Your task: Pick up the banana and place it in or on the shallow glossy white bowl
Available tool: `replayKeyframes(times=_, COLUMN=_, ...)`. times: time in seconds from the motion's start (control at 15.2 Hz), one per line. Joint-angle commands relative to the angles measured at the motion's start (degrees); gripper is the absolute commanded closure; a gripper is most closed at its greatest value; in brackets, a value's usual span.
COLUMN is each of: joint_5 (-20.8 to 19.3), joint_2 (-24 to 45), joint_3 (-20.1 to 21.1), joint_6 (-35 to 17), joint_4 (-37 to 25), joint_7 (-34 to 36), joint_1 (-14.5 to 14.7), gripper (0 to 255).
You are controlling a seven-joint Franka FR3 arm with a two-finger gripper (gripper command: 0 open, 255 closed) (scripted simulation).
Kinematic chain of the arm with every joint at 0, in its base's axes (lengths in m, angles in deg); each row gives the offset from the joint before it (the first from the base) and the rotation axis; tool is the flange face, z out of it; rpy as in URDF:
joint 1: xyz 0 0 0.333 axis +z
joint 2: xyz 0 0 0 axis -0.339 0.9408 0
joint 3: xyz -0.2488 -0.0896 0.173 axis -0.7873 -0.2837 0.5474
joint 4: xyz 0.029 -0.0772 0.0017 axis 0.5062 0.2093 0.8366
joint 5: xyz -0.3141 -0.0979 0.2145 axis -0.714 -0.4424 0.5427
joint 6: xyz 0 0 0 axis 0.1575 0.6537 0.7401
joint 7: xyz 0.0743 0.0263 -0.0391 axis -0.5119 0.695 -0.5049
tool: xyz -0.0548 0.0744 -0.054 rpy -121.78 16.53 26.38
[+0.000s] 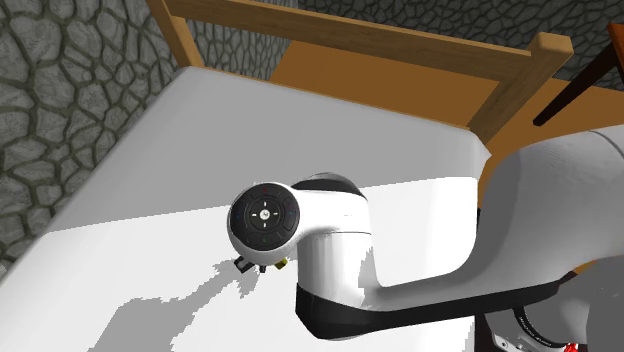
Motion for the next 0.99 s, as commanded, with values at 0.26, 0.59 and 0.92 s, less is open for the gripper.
replayKeyframes(times=0.26, joint_5=1.7, joint_2=-1.6, joint_3=0.6, joint_6=3.9, joint_4=-2.6, joint_7=-1.5, joint_1=-0.3, gripper=255)
replayKeyframes(times=0.59, joint_5=2.8, joint_2=-2.7, joint_3=1.0, joint_6=7.2, joint_4=-5.2, joint_7=-2.6, joint_1=-0.4, gripper=255)
replayKeyframes(times=0.92, joint_5=3.7, joint_2=-3.4, joint_3=1.3, joint_6=10.7, joint_4=-8.1, joint_7=-3.6, joint_1=-0.4, gripper=255)
